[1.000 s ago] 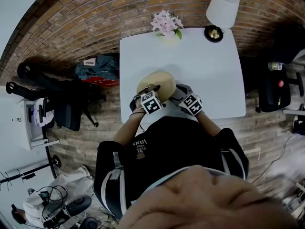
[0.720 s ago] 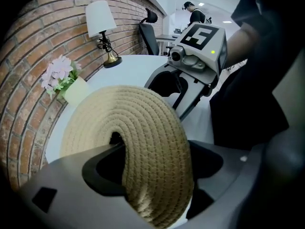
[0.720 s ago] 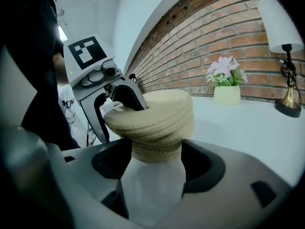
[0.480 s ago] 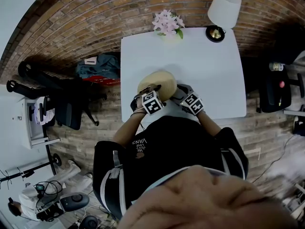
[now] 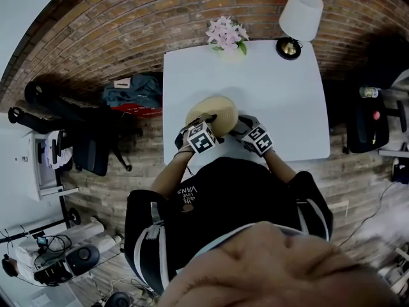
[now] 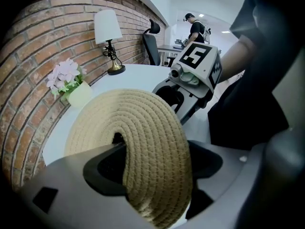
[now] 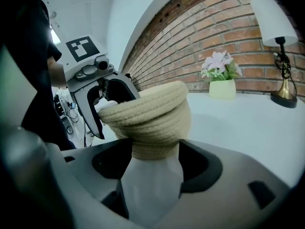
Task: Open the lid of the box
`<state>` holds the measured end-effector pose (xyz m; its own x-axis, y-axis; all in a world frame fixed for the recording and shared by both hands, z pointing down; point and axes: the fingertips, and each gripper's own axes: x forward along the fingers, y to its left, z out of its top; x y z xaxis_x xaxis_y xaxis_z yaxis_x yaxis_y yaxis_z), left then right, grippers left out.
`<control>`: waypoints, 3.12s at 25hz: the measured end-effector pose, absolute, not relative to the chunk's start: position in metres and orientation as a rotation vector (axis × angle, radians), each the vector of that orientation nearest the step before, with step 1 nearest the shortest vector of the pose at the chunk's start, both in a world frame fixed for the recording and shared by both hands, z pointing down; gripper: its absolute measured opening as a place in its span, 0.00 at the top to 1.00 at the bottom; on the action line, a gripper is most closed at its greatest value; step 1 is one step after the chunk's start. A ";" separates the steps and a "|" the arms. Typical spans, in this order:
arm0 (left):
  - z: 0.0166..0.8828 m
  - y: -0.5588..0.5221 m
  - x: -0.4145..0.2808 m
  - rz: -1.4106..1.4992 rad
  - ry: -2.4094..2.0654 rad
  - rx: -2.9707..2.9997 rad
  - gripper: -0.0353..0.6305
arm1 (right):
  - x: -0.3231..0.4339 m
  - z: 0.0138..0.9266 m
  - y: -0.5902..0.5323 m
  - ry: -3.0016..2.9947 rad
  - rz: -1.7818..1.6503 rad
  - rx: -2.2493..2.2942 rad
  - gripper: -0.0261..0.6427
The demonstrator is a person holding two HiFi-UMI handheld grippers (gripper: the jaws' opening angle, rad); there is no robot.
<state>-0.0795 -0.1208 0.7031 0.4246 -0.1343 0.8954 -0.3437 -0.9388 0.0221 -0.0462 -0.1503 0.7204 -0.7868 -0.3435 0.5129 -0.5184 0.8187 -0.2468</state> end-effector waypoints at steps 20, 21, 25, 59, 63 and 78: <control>0.664 -0.132 -0.088 1.113 -0.573 2.577 0.39 | -0.019 0.705 -0.155 -2.535 0.629 0.791 0.51; 0.660 -0.132 -0.088 1.088 -0.586 2.583 0.39 | -0.017 0.703 -0.155 -2.534 0.638 0.804 0.51; 0.649 -0.135 -0.091 0.975 -0.642 2.592 0.39 | -0.013 0.696 -0.155 -2.549 0.643 0.855 0.51; 0.577 -0.140 -0.150 0.405 -1.032 2.769 0.39 | -0.015 0.611 -0.175 -2.622 0.420 1.173 0.93; 0.569 -0.137 -0.159 0.347 -1.078 2.784 0.39 | -0.022 0.599 -0.174 -2.667 0.398 1.179 0.94; 0.565 -0.117 -0.188 0.295 -1.156 2.772 0.39 | -0.038 0.578 -0.157 -2.732 0.440 1.215 0.96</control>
<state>-0.1883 -0.1170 0.5655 0.6884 -0.6891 0.2263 -0.7133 -0.6997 0.0390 -0.0384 -0.1573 0.5783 -0.6707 -0.7070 0.2245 -0.7417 0.6355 -0.2146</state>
